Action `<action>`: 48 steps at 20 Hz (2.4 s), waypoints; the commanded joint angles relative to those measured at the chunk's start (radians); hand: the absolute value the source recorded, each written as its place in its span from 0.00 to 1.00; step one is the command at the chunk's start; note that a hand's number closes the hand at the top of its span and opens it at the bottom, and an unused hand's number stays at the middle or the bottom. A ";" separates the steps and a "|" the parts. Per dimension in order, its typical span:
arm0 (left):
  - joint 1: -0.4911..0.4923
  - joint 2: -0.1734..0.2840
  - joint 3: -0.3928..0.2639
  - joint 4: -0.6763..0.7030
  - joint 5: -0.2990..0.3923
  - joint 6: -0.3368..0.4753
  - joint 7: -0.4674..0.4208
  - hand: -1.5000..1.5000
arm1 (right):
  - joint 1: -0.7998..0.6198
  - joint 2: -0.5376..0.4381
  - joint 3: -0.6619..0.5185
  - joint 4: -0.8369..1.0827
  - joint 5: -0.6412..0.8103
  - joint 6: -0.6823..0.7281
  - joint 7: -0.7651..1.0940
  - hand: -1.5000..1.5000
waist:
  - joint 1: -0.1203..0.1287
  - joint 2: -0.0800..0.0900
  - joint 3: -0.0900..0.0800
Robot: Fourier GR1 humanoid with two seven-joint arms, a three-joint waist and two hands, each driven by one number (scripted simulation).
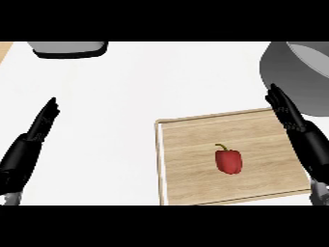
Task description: Pick the bell pepper from the tray and place it in the pot
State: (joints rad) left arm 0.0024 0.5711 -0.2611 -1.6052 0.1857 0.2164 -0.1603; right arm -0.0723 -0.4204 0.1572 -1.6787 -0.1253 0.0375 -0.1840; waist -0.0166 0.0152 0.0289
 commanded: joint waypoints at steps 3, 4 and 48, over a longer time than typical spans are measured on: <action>-0.116 -0.055 0.091 0.015 0.068 0.047 0.146 0.50 | -0.102 -0.064 -0.071 0.070 -0.014 0.084 -0.033 1.00 | 0.017 -0.013 -0.028; -0.168 -0.078 0.100 -0.006 0.082 0.077 0.190 0.50 | -0.217 -0.041 -0.064 0.142 0.020 0.053 -0.022 1.00 | 0.035 -0.009 -0.028; -0.196 -0.202 0.272 0.012 0.056 0.015 0.322 0.50 | -0.233 -0.048 0.336 -0.173 0.683 0.644 0.599 0.00 | 0.018 -0.016 -0.029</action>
State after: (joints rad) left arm -0.2050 0.3694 -0.0221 -1.5902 0.2442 0.2692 0.1722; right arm -0.3185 -0.4933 0.5081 -1.8613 0.5185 0.6305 0.4065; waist 0.0012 -0.0006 -0.0003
